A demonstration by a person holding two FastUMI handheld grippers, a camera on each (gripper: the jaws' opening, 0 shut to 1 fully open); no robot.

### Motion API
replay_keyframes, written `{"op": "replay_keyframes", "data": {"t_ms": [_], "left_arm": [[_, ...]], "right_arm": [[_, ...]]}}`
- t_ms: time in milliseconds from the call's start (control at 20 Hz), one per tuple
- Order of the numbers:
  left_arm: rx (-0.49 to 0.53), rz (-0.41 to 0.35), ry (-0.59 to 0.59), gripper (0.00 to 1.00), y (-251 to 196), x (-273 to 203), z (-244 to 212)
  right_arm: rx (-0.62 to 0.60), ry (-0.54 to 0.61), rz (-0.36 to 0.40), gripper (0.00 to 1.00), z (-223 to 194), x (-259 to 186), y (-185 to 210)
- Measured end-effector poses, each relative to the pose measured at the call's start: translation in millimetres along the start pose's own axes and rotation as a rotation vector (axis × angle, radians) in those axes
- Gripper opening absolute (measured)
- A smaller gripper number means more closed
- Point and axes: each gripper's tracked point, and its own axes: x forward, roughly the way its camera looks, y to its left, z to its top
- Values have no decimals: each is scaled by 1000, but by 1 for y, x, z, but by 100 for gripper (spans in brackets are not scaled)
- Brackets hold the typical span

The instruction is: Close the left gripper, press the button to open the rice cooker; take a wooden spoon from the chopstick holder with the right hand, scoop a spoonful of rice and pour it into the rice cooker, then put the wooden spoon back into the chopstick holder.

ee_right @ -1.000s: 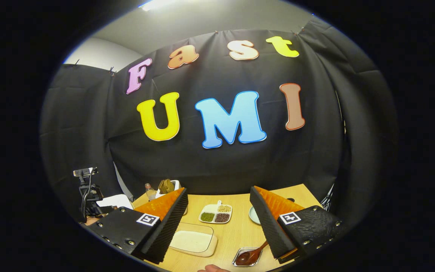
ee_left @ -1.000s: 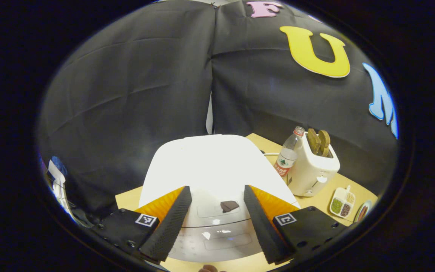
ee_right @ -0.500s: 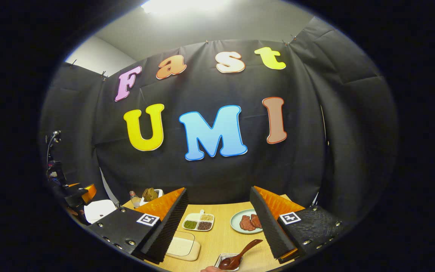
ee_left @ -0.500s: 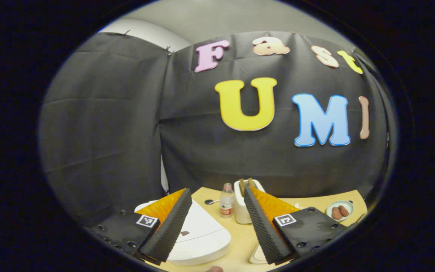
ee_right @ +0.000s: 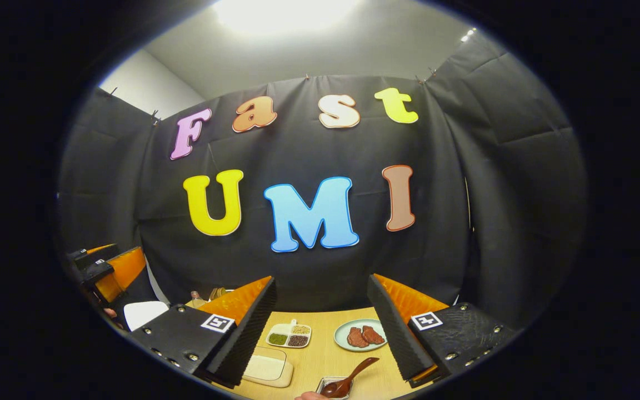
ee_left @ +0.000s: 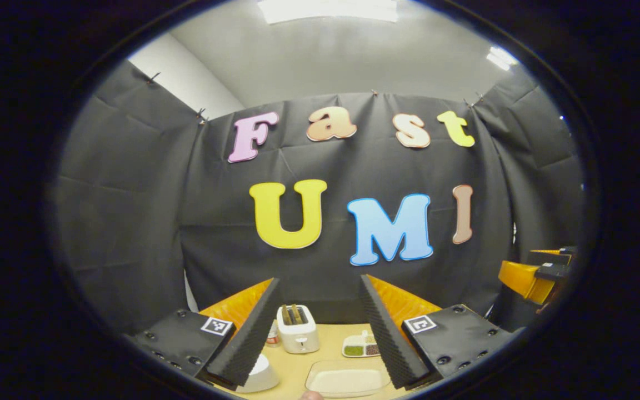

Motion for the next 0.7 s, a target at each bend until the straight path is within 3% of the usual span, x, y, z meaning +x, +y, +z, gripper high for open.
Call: {"op": "replay_keyframes", "data": {"t_ms": [350,700], "left_arm": [[1,-38,25,94,-9,-4,2],[11,-51,41,97,-1,-7,-5]], "right_arm": [[8,-2,-22,99,5,-8,9],[1,-5,-33,99,2,-10,36]]}}
